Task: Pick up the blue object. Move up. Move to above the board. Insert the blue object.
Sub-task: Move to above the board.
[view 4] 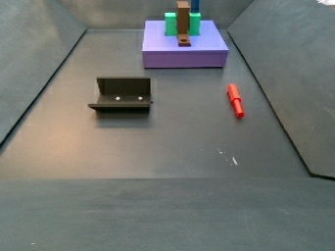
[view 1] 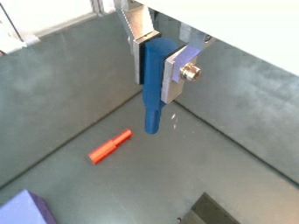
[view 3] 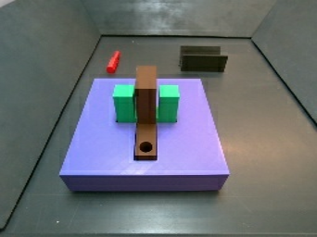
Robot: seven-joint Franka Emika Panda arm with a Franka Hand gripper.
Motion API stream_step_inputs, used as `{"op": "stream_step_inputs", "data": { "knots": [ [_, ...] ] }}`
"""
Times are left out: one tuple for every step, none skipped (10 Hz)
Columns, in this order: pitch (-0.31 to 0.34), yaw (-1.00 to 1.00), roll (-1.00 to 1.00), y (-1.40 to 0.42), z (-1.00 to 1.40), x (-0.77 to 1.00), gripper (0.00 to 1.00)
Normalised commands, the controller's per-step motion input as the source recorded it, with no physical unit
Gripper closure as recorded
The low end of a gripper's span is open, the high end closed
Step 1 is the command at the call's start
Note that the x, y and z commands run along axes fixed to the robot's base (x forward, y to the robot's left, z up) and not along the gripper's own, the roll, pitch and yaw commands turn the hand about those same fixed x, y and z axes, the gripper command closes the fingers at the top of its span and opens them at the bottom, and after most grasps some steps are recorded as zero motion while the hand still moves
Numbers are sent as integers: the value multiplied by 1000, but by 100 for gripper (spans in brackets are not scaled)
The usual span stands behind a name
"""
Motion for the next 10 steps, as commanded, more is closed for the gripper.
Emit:
{"op": "stream_step_inputs", "data": {
  "knots": [
    [55,5,13,-2,247,47,100],
    [59,3,8,-2,185,29,100],
    [70,-164,34,-1400,218,-5,100],
    [52,-148,45,-1400,197,-9,100],
    [33,-69,51,-1400,200,-10,100],
    [37,-36,0,-1400,201,-4,100],
    [61,-19,-5,-1400,217,4,100],
    [79,-6,-9,-1400,227,11,100],
    [107,0,2,-1400,226,57,100],
    [136,8,6,-933,162,78,100]
  ]
}}
